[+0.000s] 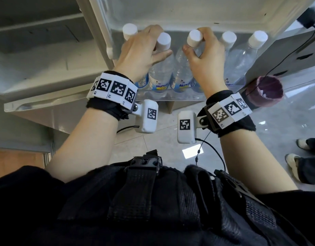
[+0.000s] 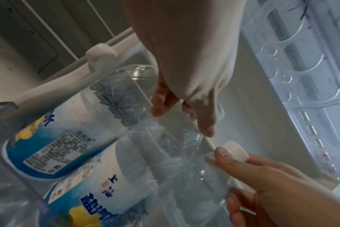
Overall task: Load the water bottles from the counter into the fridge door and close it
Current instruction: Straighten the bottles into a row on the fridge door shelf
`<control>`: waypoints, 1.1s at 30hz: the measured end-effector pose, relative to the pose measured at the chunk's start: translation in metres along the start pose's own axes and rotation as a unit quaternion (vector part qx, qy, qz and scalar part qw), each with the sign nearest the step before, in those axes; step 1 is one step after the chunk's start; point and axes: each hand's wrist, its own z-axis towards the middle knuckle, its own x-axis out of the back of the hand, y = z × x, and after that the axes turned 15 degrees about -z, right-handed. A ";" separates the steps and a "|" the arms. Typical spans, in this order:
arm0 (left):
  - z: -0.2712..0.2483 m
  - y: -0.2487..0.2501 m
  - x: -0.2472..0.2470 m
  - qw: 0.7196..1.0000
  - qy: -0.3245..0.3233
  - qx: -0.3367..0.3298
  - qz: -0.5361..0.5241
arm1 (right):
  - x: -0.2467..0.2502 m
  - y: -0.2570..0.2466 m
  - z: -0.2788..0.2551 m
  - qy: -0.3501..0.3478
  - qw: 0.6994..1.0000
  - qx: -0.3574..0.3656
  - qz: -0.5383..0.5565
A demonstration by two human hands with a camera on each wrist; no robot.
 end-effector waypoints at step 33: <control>-0.031 -0.019 0.015 0.963 0.250 0.028 -0.094 | -0.016 -0.043 -0.004 -0.047 0.993 0.110 -0.009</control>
